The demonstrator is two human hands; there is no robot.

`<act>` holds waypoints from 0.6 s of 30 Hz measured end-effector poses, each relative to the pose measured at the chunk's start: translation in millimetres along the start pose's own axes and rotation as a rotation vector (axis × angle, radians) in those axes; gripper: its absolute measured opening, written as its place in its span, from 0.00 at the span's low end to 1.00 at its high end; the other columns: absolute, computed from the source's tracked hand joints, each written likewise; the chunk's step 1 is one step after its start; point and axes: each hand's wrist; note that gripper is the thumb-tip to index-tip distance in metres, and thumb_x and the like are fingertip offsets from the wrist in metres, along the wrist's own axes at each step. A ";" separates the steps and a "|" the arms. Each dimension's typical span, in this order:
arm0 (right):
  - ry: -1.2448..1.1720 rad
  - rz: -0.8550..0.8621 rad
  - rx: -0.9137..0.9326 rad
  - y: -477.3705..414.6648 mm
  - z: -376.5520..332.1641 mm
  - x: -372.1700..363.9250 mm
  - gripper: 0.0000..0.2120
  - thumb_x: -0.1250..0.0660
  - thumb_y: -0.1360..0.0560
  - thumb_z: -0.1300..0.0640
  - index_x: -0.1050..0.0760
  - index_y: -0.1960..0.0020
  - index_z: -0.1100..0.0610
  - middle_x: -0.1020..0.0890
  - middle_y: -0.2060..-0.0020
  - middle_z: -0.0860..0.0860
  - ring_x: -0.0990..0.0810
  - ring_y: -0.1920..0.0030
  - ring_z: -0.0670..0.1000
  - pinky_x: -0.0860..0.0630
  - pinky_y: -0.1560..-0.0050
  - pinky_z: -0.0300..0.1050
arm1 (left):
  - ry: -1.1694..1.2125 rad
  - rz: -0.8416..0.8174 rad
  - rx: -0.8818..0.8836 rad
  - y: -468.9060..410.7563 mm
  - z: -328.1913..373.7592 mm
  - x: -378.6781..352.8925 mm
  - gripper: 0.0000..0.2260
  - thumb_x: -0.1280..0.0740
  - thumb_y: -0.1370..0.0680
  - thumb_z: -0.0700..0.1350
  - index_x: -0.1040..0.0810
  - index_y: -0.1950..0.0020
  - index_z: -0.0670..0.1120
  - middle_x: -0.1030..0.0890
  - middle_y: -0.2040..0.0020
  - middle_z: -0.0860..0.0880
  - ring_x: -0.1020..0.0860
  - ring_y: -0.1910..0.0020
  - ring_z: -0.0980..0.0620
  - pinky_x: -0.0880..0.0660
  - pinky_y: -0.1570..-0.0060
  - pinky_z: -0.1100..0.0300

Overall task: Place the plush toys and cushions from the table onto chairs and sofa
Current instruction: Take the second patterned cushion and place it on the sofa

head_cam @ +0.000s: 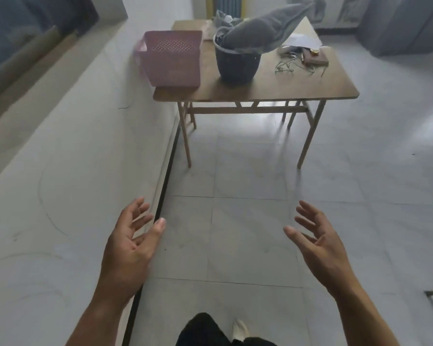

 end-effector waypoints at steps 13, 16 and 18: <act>0.035 0.078 -0.056 -377.7 -76.0 -60.5 0.33 0.26 0.24 0.59 0.34 0.24 0.48 0.25 0.30 0.46 0.23 0.33 0.47 0.25 0.31 0.56 | 0.067 -0.104 0.096 -399.6 18.2 -125.9 0.24 0.31 0.21 0.43 0.31 0.25 0.51 0.23 0.33 0.52 0.23 0.39 0.61 0.27 0.36 0.56; 0.067 0.117 -0.002 -459.0 -121.1 -49.6 0.33 0.26 0.24 0.56 0.35 0.23 0.49 0.25 0.30 0.45 0.24 0.34 0.46 0.25 0.34 0.47 | 0.051 -0.155 0.070 -498.5 61.6 -156.1 0.24 0.31 0.21 0.44 0.31 0.25 0.52 0.23 0.33 0.53 0.23 0.39 0.60 0.26 0.32 0.49; 0.073 0.178 0.039 -506.9 -140.7 -39.8 0.33 0.27 0.24 0.56 0.35 0.22 0.48 0.26 0.30 0.44 0.24 0.35 0.45 0.25 0.37 0.44 | 0.040 -0.196 0.018 -557.3 89.2 -175.9 0.24 0.31 0.21 0.45 0.31 0.26 0.54 0.23 0.33 0.53 0.23 0.37 0.58 0.26 0.32 0.49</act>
Point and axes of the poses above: each hand's wrist, its own y-axis away from the middle knuckle, its own x-axis out of the back of the hand, z = x × y
